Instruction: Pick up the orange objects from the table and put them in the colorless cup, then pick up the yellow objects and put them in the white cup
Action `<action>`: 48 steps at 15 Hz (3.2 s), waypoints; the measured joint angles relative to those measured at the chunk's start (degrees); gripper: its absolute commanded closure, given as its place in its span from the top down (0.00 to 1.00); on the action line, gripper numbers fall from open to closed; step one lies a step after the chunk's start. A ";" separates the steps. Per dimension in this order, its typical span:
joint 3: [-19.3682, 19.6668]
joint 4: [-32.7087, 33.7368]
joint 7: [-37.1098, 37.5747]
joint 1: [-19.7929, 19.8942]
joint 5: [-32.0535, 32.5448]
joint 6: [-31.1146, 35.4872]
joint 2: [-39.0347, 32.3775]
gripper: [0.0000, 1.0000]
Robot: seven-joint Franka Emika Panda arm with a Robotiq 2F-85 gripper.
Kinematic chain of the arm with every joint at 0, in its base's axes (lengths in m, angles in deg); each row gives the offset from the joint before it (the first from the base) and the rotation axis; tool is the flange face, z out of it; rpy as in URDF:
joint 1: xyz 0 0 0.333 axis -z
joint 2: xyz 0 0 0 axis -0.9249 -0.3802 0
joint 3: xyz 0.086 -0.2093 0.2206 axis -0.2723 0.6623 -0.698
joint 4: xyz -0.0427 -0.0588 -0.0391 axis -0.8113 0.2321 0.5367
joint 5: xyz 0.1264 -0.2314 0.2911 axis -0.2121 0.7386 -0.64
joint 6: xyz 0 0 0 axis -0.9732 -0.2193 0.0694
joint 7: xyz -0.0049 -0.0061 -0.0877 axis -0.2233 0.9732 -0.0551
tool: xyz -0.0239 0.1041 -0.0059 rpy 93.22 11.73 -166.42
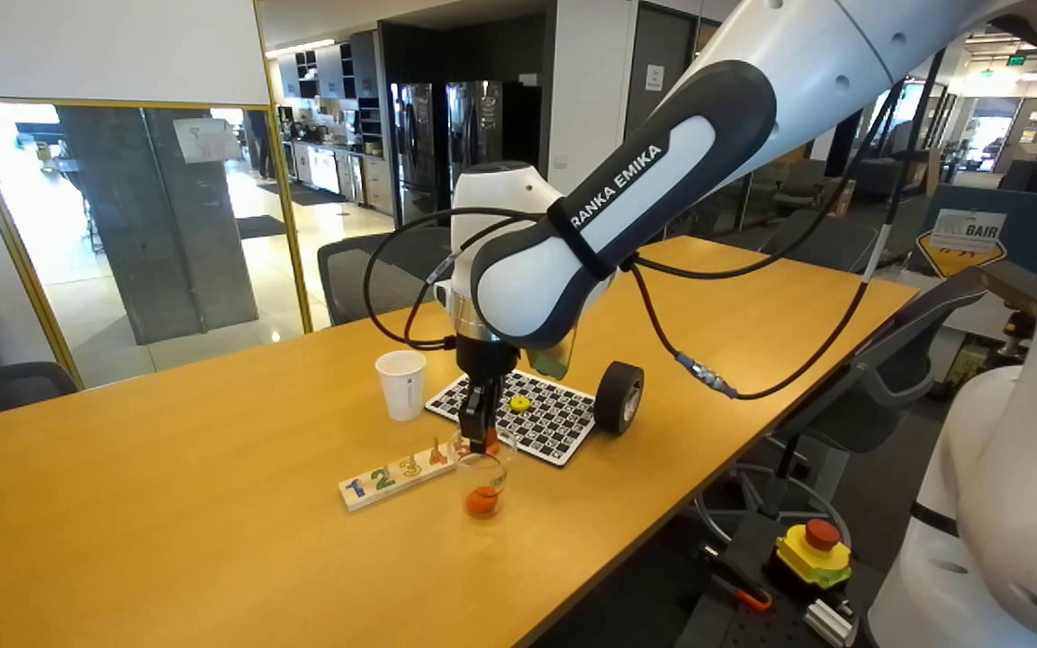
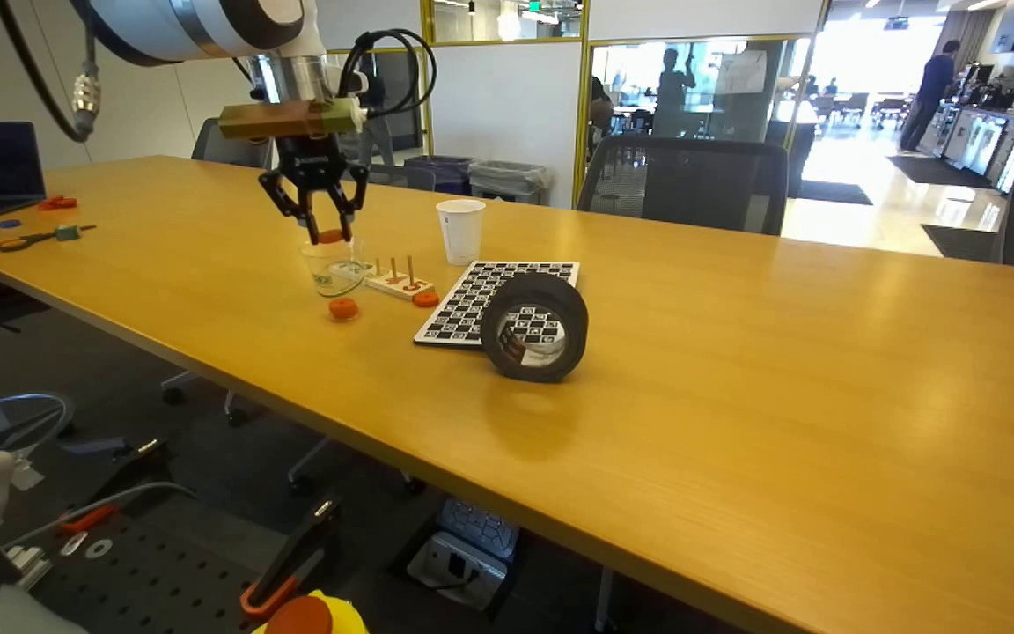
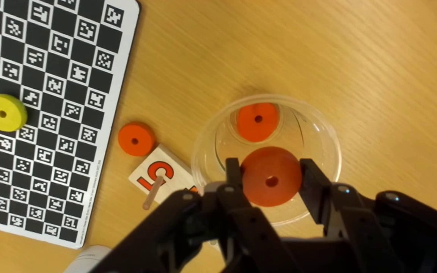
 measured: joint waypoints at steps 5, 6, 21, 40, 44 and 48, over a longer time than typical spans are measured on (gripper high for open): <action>0.06 -0.10 -1.23 0.00 -0.86 0.16 0.00 0.95; 0.17 -0.08 -1.22 0.01 -0.86 0.16 0.00 1.00; 5.70 3.95 17.04 8.28 17.18 0.42 -1.10 1.00; 9.57 20.41 10.55 11.94 6.36 7.61 -26.90 1.00; 8.92 21.51 7.64 12.59 3.64 7.61 -27.87 1.00; 8.39 22.49 5.85 12.88 2.24 7.60 -28.72 1.00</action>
